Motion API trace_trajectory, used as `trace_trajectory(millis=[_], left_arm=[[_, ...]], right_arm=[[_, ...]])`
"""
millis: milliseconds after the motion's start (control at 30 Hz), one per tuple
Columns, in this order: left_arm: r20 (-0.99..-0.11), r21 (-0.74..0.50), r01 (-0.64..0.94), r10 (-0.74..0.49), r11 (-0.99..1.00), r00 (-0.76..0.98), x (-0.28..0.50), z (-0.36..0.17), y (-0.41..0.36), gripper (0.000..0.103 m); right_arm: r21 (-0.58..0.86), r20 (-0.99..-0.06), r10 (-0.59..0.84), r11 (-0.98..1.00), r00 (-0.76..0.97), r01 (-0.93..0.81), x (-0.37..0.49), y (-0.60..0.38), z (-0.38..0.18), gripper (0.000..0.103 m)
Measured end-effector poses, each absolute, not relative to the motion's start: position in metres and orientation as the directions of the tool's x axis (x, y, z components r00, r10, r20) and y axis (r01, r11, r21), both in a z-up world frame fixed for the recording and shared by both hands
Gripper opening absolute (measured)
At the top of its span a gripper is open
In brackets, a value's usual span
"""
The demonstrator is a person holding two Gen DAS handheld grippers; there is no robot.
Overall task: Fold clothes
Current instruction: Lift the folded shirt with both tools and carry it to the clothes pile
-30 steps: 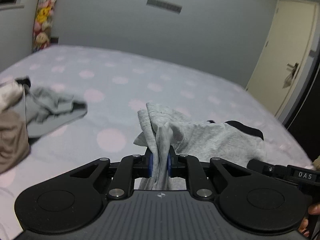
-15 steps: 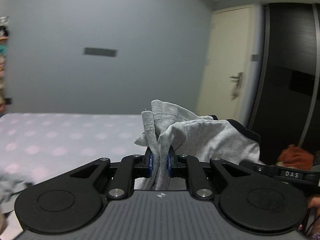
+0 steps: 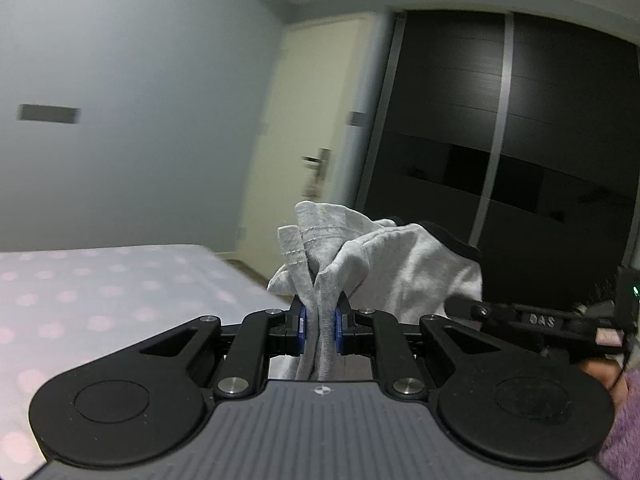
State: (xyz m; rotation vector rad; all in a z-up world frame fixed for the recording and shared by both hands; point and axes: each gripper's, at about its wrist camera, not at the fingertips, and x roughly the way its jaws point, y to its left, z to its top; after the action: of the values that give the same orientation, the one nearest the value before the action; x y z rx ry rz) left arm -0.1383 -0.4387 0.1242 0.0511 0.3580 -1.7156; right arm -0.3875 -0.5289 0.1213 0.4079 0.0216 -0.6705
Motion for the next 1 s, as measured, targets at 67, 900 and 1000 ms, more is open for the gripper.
trace_trajectory(millis=[67, 900, 1000], left_arm=[[-0.248, -0.205, 0.961, -0.940, -0.183, -0.232, -0.164, 0.127, -0.446, 0.011], [-0.536, -0.227, 0.935, -0.766, -0.273, -0.354, -0.203, 0.018, -0.555, 0.010], [-0.568, -0.257, 0.939, -0.749, -0.231, -0.340, -0.194, 0.002, -0.568, 0.009]], right_arm=[[0.343, -0.165, -0.625, 0.689, 0.763, 0.638, -0.418, -0.532, 0.127, 0.016], [0.239, -0.462, -0.620, 0.602, 0.634, 0.762, -0.466, -0.672, 0.048, 0.016], [0.229, -0.504, -0.587, 0.617, 0.634, 0.753, -0.443, -0.694, 0.034, 0.016]])
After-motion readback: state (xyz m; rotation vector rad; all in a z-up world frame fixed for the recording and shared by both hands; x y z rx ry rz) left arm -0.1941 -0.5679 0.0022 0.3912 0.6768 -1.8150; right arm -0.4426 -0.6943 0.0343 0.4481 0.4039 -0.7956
